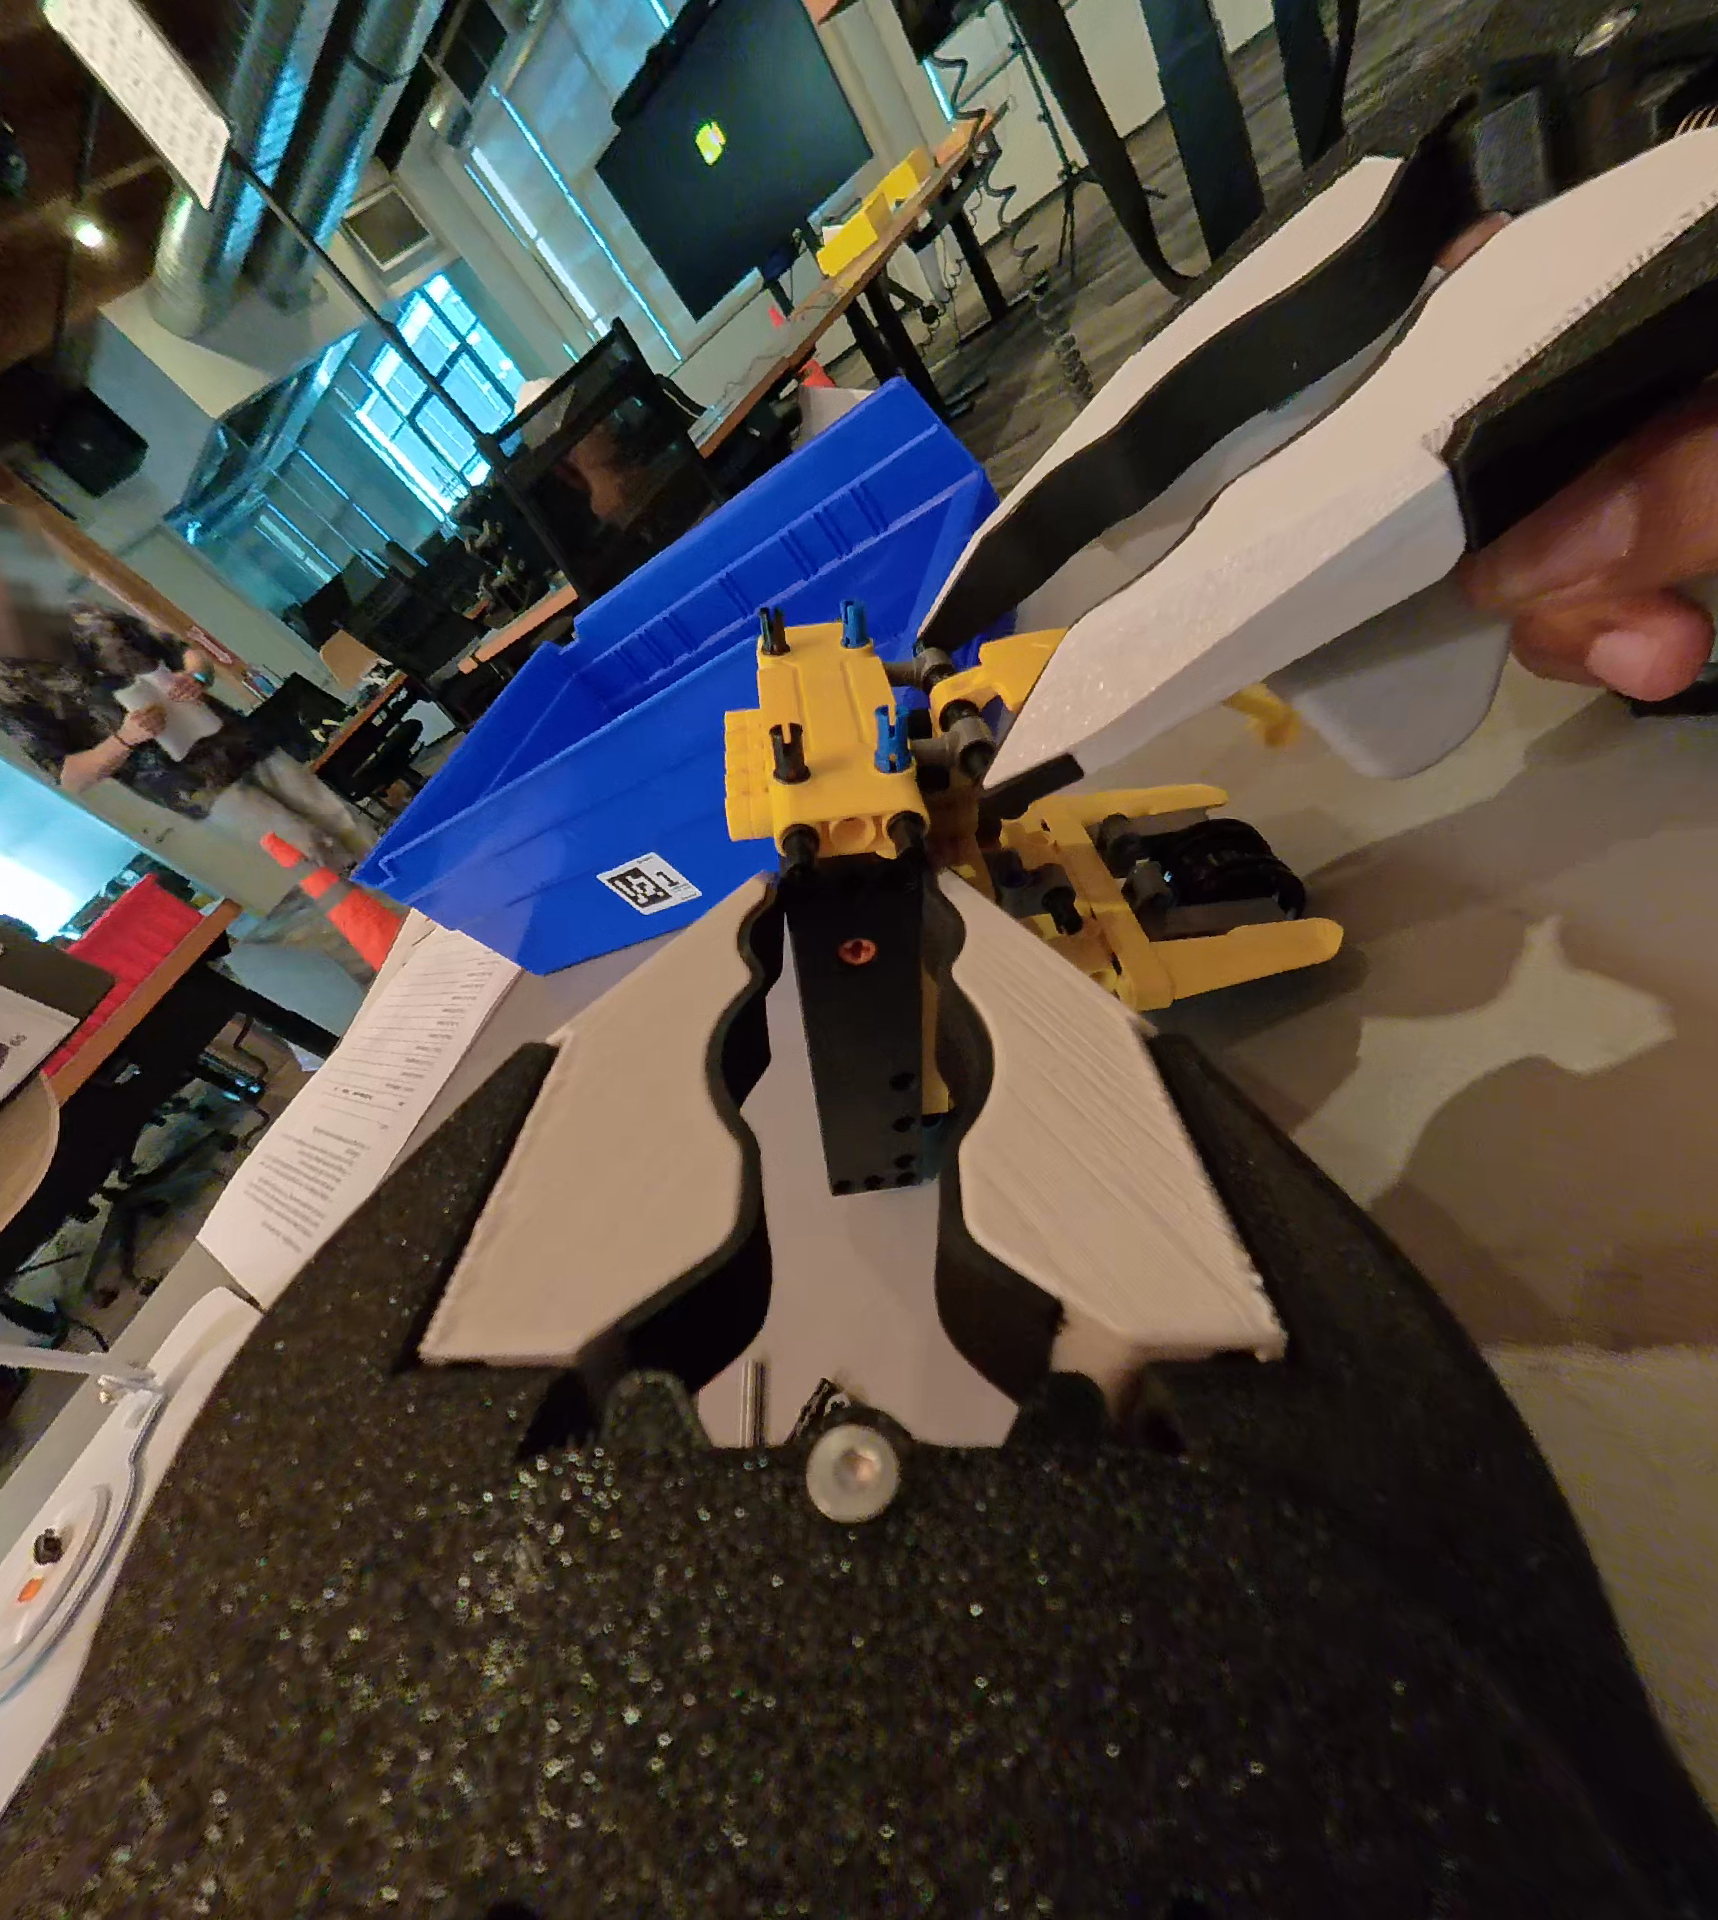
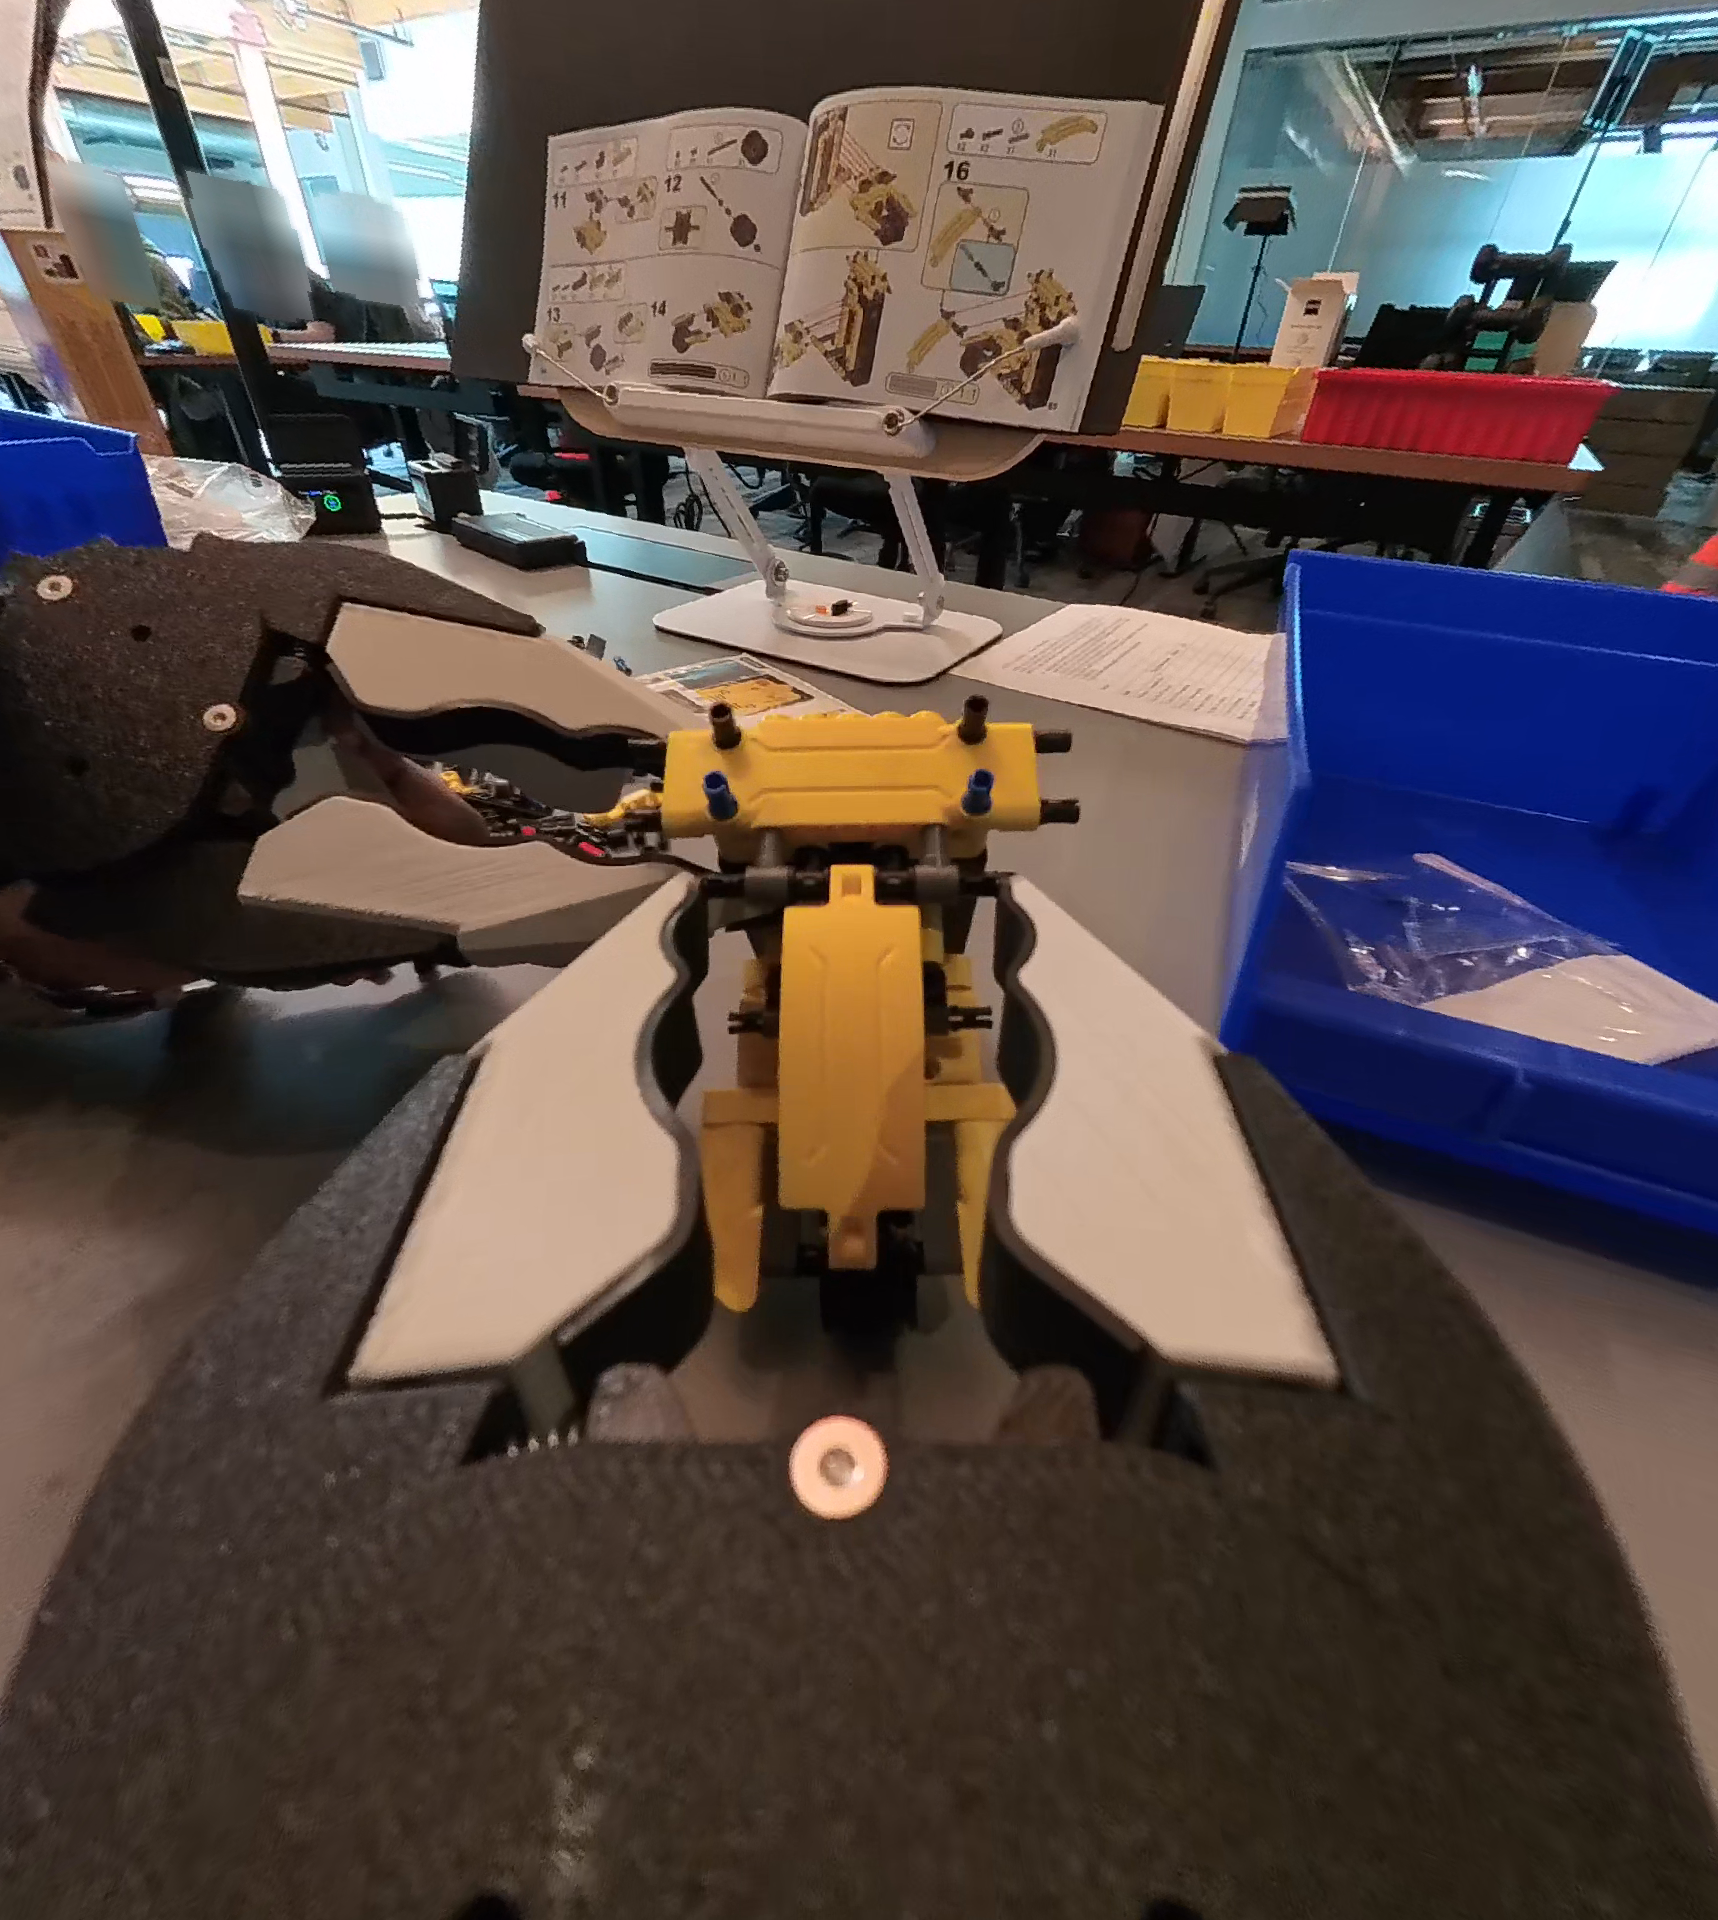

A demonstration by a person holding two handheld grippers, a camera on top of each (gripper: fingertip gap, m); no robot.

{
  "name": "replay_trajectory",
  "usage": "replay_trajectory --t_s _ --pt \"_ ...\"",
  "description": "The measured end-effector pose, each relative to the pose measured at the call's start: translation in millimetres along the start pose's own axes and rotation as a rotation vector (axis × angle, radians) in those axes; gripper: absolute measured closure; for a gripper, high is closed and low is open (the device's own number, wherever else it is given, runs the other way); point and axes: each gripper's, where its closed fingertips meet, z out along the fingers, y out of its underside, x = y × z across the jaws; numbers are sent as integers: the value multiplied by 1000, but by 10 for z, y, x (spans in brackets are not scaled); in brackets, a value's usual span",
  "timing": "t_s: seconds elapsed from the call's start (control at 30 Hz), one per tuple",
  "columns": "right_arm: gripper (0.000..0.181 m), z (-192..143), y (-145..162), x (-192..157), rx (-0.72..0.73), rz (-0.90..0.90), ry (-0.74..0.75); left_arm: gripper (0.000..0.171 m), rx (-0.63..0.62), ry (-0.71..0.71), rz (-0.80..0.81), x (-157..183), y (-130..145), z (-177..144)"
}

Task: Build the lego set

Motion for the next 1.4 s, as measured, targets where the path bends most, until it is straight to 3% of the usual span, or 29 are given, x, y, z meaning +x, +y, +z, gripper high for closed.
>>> replay_trajectory --t_s 0.17,1.4 --pt "127 -9 -8 10 8 16 -6 144 75 29 -43 11 -114 -59" --pt "126 -6 -9 2 12 23 -21 136 137 -25 -122 -27 -140 22"
